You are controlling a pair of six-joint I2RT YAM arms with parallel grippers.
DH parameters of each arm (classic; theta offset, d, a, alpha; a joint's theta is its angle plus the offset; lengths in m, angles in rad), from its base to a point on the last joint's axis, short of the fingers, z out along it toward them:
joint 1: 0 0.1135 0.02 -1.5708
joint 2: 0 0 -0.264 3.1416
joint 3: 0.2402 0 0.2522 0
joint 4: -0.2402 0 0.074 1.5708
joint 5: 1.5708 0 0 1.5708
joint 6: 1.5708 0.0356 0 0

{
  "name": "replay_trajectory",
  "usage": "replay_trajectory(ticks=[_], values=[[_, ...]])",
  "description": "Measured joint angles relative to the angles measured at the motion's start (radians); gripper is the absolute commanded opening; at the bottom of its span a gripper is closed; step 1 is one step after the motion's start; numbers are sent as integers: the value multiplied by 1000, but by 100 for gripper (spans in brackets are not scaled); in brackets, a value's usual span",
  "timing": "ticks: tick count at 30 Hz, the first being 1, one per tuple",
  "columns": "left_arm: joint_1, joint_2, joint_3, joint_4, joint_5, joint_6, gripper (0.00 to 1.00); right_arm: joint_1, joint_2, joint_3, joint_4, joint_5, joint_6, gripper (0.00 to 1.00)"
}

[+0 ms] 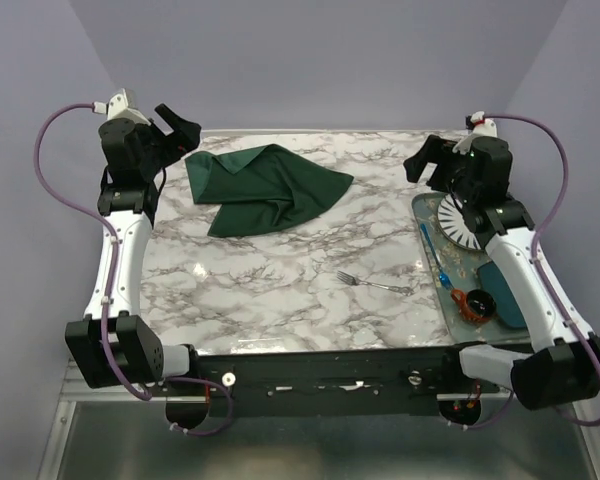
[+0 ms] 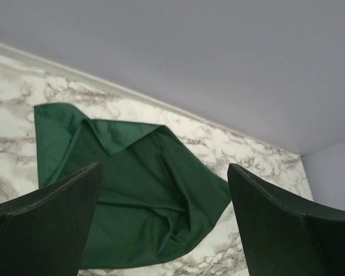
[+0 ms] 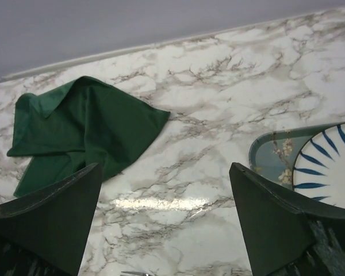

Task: Fold the napkin, place the utensils inside, and roll it up
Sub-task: Flatten the napkin out

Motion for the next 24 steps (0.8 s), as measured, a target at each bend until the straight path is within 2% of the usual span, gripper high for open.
replay_trajectory(ticks=[5,10,14,18,24], values=[[-7,56,-2,-56,-53,25,96,-1,119,16,-6,-5,58,100],[1,82,-14,-69,-133,16,95,-11,282,59,53,-215,86,100],[25,176,3,-71,-108,6,85,-13,472,134,96,-341,140,100],[13,382,145,-131,-58,23,84,-4,754,307,120,-414,207,99],[-107,674,416,-275,-84,80,87,21,982,468,119,-426,280,92]])
